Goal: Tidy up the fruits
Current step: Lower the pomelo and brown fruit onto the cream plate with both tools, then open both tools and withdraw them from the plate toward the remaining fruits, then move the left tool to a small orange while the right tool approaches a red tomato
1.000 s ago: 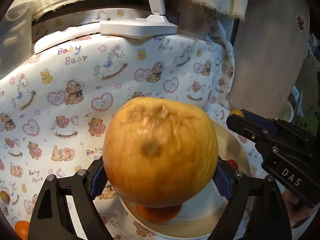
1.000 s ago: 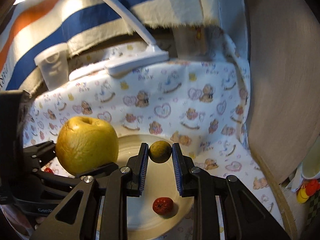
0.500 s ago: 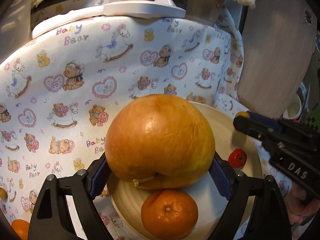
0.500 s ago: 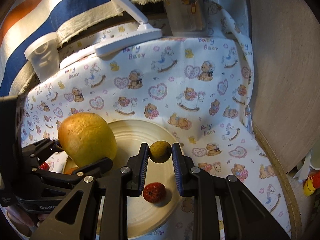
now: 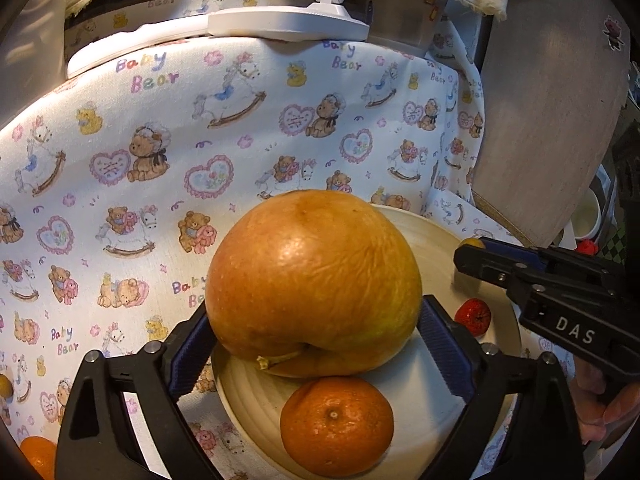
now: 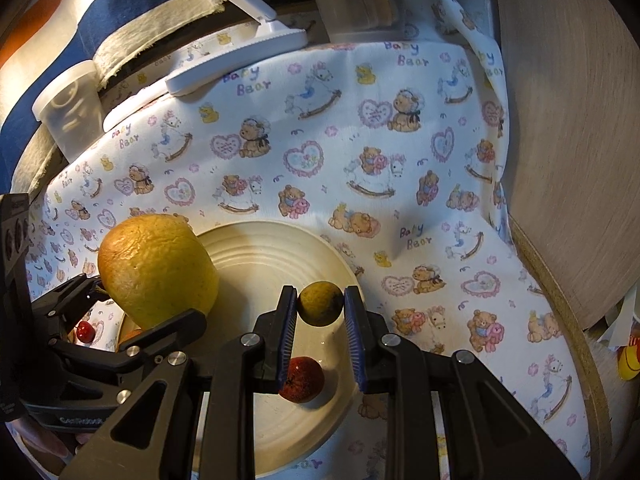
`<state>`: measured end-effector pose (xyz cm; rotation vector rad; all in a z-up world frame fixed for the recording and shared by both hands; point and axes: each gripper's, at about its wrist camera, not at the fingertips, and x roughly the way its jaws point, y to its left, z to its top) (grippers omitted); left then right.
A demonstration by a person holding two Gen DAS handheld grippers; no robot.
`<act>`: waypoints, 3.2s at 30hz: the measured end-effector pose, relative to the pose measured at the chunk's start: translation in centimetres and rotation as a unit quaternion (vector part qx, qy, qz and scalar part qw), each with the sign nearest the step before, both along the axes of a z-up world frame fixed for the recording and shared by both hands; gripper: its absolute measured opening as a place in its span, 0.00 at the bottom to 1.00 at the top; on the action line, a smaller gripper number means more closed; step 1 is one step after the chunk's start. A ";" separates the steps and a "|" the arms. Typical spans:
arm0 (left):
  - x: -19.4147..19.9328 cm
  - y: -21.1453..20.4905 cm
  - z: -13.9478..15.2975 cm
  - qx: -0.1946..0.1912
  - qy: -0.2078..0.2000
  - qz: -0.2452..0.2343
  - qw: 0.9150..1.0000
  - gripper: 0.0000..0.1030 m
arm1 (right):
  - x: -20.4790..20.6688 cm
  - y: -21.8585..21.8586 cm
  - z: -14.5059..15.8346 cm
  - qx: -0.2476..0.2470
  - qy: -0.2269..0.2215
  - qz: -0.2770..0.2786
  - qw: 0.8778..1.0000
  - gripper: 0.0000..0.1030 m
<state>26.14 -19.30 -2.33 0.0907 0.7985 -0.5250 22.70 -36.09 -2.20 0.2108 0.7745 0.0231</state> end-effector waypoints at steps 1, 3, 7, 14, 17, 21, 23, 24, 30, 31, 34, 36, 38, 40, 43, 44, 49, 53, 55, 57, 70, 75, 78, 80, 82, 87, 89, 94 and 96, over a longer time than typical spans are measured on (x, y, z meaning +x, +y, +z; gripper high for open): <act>0.0 -0.1 0.0 0.001 -0.001 -0.002 1.000 0.93 | 0.0 0.0 -0.1 0.001 0.002 -0.001 1.000 0.24; -0.1 -0.2 0.0 0.005 -0.006 -0.002 1.000 0.94 | 0.1 -0.1 -0.1 0.003 0.003 -0.002 1.000 0.24; -0.3 0.0 0.5 0.003 -0.020 0.004 1.000 0.94 | 0.1 -0.1 0.0 0.002 0.002 -0.008 1.000 0.24; -1.9 1.2 4.1 -0.028 -0.081 0.021 0.996 0.94 | -0.7 -1.1 1.1 0.028 -0.018 -0.022 0.999 0.25; -3.6 1.9 6.6 -0.030 -0.129 0.028 0.991 0.94 | -1.4 -1.3 2.3 0.028 -0.041 -0.025 0.998 0.25; -6.6 4.0 9.6 -0.029 -0.178 0.045 0.983 0.94 | -2.6 -0.6 3.8 0.011 -0.081 -0.024 0.996 0.26; -8.1 5.3 10.8 -0.027 -0.189 0.058 0.980 0.94 | -3.6 0.0 4.6 -0.019 -0.119 -0.039 0.992 0.26; -8.9 6.1 11.3 -0.030 -0.196 0.060 0.978 0.94 | -4.0 0.4 4.9 -0.035 -0.130 -0.043 0.990 0.26; -13.2 10.9 13.0 -0.016 -0.249 0.098 0.963 0.95 | -6.7 3.2 8.2 -0.027 -0.167 -0.015 0.985 0.26; -13.8 11.8 13.2 -0.019 -0.252 0.104 0.962 0.95 | -7.1 3.7 8.6 -0.025 -0.172 -0.009 0.985 0.26; -15.9 14.0 13.4 -0.019 -0.268 0.128 0.955 0.95 | -8.6 5.9 10.4 -0.009 -0.185 0.017 0.982 0.26; -17.2 15.1 13.3 -0.017 -0.276 0.144 0.950 0.96 | -9.3 7.5 11.4 0.005 -0.193 0.033 0.981 0.29; -18.5 16.0 12.9 -0.012 -0.283 0.160 0.946 0.98 | -9.9 9.2 12.3 0.014 -0.209 0.044 0.977 0.29; -19.8 17.0 11.9 -0.017 -0.293 0.178 0.939 0.99 | -10.3 10.8 13.0 0.015 -0.223 0.047 0.973 0.29; -20.6 18.4 10.3 -0.028 -0.285 0.196 0.938 0.99 | -10.3 13.4 12.9 0.020 -0.228 0.061 0.972 0.29; -20.6 18.8 9.8 -0.034 -0.277 0.198 0.940 0.99 | -10.2 14.1 12.7 0.023 -0.225 0.066 0.972 0.29; -19.2 20.4 7.6 -0.046 -0.241 0.220 0.944 0.99 | -10.0 16.4 9.9 0.026 -0.230 0.091 0.969 0.30; -19.4 21.5 7.3 -0.064 -0.239 0.240 0.939 0.99 | -8.1 16.5 7.0 0.000 -0.184 0.086 0.979 0.30; -19.6 21.6 7.1 -0.060 -0.242 0.243 0.938 1.00 | -7.5 16.1 6.2 -0.008 -0.171 0.066 0.983 0.30; -19.6 21.4 6.8 -0.052 -0.245 0.245 0.937 1.00 | -7.0 15.5 5.8 0.002 -0.159 0.065 0.985 0.30; -16.9 22.1 4.8 -0.054 -0.166 0.239 0.955 1.00 | -6.3 16.2 4.8 0.037 -0.128 0.109 0.985 0.48; -15.2 21.9 3.2 -0.028 -0.095 0.241 0.965 0.98 | -6.1 16.2 4.5 0.041 -0.122 0.107 0.986 0.48; -14.1 21.8 1.7 -0.029 -0.036 0.229 0.972 0.75 | -6.1 16.1 4.5 0.037 -0.122 0.103 0.986 0.48; -13.7 21.6 1.0 -0.040 -0.005 0.217 0.975 0.71 | -6.1 16.1 4.4 0.038 -0.121 0.104 0.986 0.48; -13.4 21.5 0.3 -0.044 0.021 0.209 0.977 0.67 | -6.1 16.1 4.4 0.037 -0.119 0.105 0.987 0.48; -12.7 21.1 -1.1 -0.052 0.073 0.193 0.977 0.51 | -6.2 16.5 4.4 0.028 -0.120 0.107 0.987 0.49; -12.5 21.0 -1.3 -0.050 0.081 0.193 0.976 0.48 | -6.2 16.6 4.3 0.027 -0.118 0.109 0.987 0.49; -12.5 20.8 -1.5 -0.049 0.084 0.190 0.977 0.37 | -6.1 16.7 4.3 0.024 -0.116 0.109 0.987 0.49; -12.5 20.7 -1.6 -0.051 0.086 0.187 0.977 0.35 | -6.1 16.7 4.3 0.025 -0.116 0.109 0.987 0.49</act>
